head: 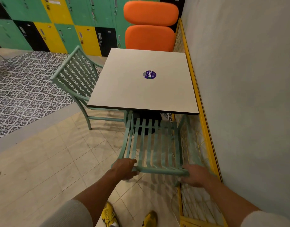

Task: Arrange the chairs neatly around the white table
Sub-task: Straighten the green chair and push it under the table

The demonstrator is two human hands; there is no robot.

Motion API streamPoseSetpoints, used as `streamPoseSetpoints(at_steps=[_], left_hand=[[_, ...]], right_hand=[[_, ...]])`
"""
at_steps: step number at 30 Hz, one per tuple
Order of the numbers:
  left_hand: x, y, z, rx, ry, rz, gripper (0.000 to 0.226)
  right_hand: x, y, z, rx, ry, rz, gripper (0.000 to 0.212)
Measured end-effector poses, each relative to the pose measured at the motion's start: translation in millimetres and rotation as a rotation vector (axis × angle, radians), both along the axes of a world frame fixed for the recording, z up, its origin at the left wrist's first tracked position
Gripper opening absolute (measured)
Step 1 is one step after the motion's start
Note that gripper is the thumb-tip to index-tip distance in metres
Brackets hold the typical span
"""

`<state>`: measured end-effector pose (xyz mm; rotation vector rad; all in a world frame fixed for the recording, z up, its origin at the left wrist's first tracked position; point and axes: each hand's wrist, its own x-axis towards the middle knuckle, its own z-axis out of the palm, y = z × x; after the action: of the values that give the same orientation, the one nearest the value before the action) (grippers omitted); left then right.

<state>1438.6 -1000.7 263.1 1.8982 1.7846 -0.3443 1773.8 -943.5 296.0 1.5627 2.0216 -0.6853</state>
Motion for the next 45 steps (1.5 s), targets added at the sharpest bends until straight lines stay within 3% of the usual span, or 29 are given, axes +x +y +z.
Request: streamPoseSetpoints(at_steps=[4, 16, 22, 35, 41, 45], left_hand=[[-9.6, 11.0, 23.9, -0.004, -0.005, 0.016, 0.067], [-138.7, 6.0, 87.8, 0.017, -0.004, 0.133, 0.059], [-243.0, -1.4, 110.2, 0.065, 0.021, 0.140, 0.060], [-487.2, -6.3, 162.7, 0.196, 0.094, 0.181, 0.065], [-583.5, 34.1, 180.0, 0.228, 0.113, 0.190, 0.067], [-635.2, 66.6, 169.2, 0.157, 0.094, 0.194, 0.068]], right_hand=[[-27.1, 18.3, 22.9, 0.003, 0.028, 0.061, 0.086], [-186.7, 68.5, 91.0, 0.088, 0.015, 0.375, 0.081], [-311.9, 73.4, 114.6, 0.163, 0.045, 0.463, 0.079], [-564.6, 62.4, 143.0, 0.268, 0.137, 0.421, 0.076], [-670.6, 101.9, 138.8, 0.259, 0.093, 0.480, 0.084], [-731.1, 143.7, 120.9, 0.255, 0.082, 0.521, 0.078]])
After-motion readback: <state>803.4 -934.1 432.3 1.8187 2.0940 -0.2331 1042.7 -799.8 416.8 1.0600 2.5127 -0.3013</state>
